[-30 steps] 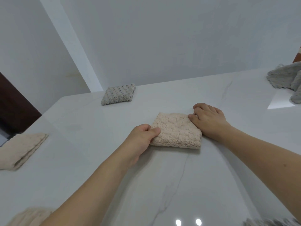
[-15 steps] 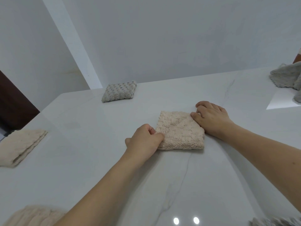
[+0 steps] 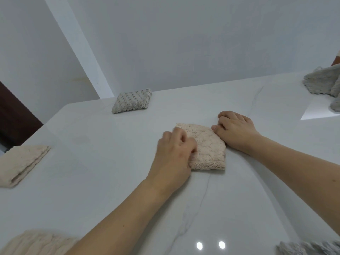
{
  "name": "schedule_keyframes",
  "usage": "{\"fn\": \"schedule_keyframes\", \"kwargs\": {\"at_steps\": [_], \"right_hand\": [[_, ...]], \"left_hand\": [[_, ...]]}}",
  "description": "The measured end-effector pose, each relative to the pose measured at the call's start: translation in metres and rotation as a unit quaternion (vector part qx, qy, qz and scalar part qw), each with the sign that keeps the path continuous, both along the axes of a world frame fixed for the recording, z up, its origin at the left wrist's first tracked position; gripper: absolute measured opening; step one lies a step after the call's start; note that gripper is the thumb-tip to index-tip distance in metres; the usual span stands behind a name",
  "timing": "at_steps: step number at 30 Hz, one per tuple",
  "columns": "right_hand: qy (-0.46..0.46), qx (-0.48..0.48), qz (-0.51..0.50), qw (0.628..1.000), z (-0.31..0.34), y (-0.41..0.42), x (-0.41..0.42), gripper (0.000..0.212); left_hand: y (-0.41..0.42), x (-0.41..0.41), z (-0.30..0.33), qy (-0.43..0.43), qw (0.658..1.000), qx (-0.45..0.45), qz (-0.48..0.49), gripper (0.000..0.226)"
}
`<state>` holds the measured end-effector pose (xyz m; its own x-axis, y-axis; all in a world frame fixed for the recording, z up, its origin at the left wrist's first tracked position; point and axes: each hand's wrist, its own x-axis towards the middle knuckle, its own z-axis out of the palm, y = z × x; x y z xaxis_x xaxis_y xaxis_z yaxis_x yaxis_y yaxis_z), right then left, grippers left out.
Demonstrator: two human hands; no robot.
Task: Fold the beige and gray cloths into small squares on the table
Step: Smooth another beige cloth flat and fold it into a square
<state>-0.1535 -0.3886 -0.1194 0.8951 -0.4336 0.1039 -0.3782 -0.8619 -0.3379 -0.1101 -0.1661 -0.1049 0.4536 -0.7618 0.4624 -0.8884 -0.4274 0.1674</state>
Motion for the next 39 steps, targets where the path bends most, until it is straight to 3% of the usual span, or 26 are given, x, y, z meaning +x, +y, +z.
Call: {"fn": "schedule_keyframes", "kwargs": {"at_steps": [2, 4, 6, 9, 11, 18, 29, 35, 39], "right_hand": [[-0.002, 0.000, 0.000, 1.000, 0.000, 0.000, 0.000, 0.029], [-0.002, 0.003, 0.001, 1.000, 0.000, 0.000, 0.000, 0.028], [-0.004, 0.008, 0.001, 1.000, 0.001, 0.000, -0.001, 0.027], [-0.017, 0.023, -0.002, 1.000, 0.004, -0.001, -0.002, 0.027], [-0.033, 0.034, -0.003, 0.999, 0.005, -0.001, -0.004, 0.028], [-0.061, 0.055, -0.005, 0.997, 0.004, -0.004, -0.005, 0.032], [-0.040, 0.056, 0.002, 0.998, 0.005, -0.005, -0.005, 0.033], [-0.040, 0.048, 0.003, 0.998, 0.004, -0.006, -0.004, 0.033], [-0.036, 0.044, 0.003, 0.998, 0.003, -0.007, -0.004, 0.034]], "left_hand": [[-0.001, -0.006, 0.004, 0.054, 0.995, 0.032, -0.073, 0.037], [-0.004, -0.016, 0.014, 0.152, 0.987, 0.048, -0.023, 0.024], [-0.015, -0.023, 0.025, 0.210, 0.971, 0.095, 0.068, 0.038], [-0.033, -0.037, 0.036, 0.154, 0.959, 0.191, 0.144, 0.065], [-0.043, -0.045, 0.033, 0.123, 0.955, 0.209, 0.171, 0.069], [-0.056, -0.061, 0.023, 0.082, 0.949, 0.212, 0.218, 0.047], [-0.059, -0.059, 0.019, 0.042, 0.955, 0.204, 0.211, 0.021], [-0.068, -0.065, 0.004, 0.078, 0.943, 0.188, 0.265, 0.031], [-0.067, -0.073, -0.001, 0.036, 0.958, 0.112, 0.260, 0.034]]}}
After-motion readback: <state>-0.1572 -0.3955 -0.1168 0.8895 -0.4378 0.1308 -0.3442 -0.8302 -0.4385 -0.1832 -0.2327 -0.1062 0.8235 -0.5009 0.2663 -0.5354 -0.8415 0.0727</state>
